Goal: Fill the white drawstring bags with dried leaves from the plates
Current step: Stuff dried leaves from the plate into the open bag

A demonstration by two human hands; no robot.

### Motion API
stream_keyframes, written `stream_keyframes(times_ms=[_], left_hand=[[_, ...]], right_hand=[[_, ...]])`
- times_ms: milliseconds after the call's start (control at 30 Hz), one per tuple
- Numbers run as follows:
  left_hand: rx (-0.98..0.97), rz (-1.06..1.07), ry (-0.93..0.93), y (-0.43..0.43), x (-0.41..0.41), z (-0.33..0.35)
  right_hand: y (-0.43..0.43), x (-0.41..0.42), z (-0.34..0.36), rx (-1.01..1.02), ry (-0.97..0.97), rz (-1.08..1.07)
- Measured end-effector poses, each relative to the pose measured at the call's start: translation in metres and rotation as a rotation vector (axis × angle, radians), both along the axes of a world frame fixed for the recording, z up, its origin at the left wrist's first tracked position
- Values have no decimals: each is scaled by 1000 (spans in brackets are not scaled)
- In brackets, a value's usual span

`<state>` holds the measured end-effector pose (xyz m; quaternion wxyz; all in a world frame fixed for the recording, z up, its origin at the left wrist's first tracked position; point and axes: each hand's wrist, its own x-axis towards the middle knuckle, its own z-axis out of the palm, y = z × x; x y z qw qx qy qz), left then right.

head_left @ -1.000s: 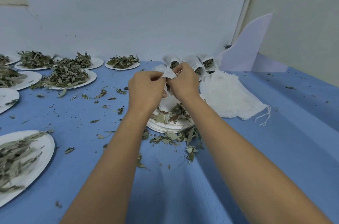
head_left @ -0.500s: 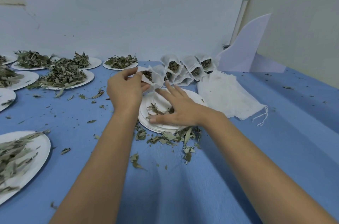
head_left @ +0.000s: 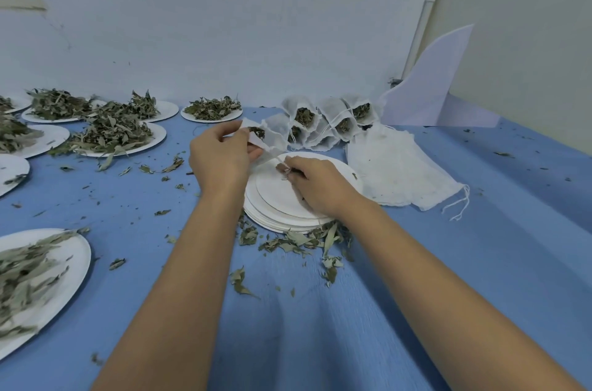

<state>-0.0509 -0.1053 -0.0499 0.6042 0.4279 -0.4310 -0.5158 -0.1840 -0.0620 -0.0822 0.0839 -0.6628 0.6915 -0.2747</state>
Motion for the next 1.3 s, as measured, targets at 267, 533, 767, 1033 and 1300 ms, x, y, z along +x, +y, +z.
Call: stream_keyframes(times_ms=[267,533,767,1033,1300], left_hand=[[2,58,66,2,2,3],[-8,159,205,2,3,7],[1,215,435,-3,9,10],[2,115,504,8,6,18],[30,50,501,14,0,21]], right_hand=[[9,-17,14,14,-200,-68],[18,-25,27,267,-1,-53],[12,-23,21,163,-31,-74],[15,-9,27,-179,-176,-79],[-8,31,28,-132,-347,75]])
